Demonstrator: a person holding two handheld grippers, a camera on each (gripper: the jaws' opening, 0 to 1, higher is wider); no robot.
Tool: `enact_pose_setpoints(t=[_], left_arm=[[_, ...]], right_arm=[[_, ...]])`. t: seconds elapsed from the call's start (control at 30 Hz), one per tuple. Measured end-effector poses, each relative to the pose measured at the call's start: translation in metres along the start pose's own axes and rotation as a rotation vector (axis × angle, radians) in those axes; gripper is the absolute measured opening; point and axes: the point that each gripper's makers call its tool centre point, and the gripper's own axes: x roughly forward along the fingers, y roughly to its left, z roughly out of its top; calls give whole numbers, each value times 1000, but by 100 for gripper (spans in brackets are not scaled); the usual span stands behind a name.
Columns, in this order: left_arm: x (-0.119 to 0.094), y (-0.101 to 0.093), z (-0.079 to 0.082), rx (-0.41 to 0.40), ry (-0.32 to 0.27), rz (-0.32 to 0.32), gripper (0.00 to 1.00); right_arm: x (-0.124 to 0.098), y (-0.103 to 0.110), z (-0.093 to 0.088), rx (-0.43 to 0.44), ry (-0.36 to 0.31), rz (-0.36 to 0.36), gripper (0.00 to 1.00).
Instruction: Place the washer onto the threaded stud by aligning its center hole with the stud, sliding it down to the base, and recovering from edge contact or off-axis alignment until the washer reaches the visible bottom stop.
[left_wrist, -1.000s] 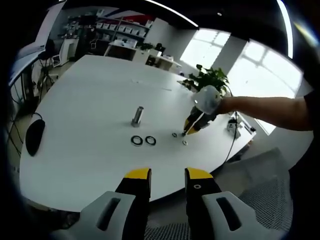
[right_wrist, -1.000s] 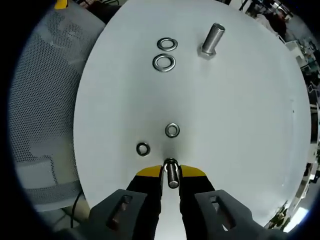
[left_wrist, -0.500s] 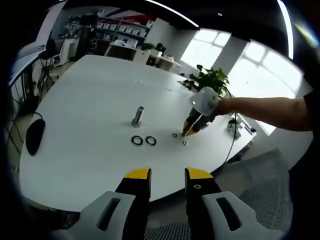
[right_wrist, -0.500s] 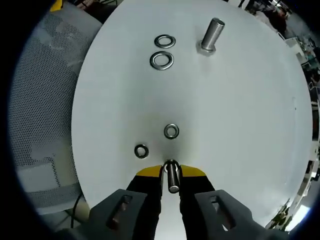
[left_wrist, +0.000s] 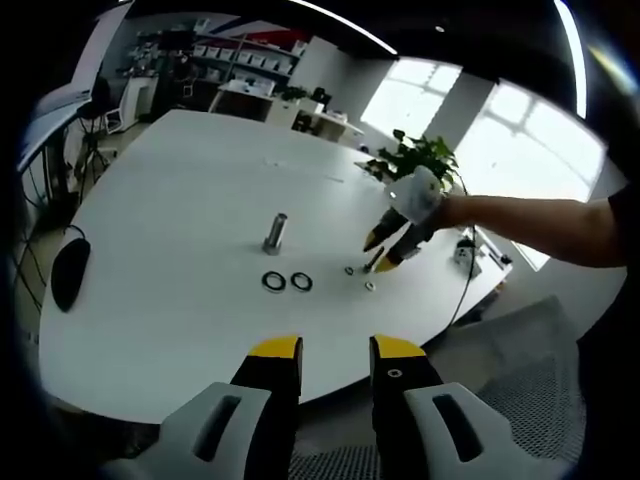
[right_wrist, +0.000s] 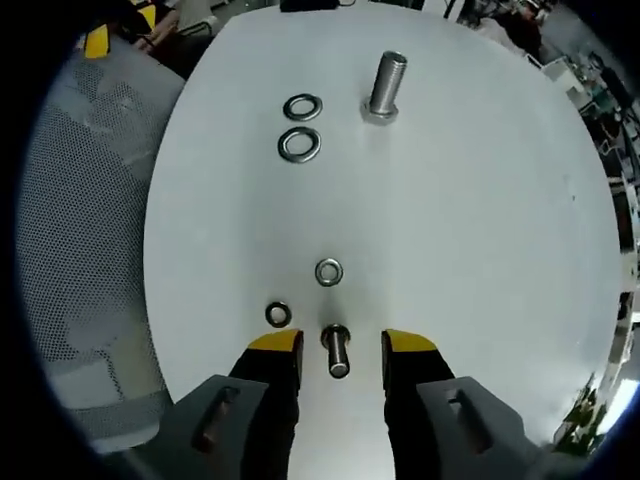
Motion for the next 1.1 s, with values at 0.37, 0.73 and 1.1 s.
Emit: enact_pose_setpoints(t=[0.37,0.73,1.1], left_arm=[[0,0,1,-1,-4,0,25],[-1,1,1,-5,-10,0,25],[-1,0,2,-5,-14,-4,25]], right_arm=[[-41,-9,1,168,-179,-114,36],[-71,2,-8,357,-326,-175,36],[-75,18,-7,396,-363,-179,35]])
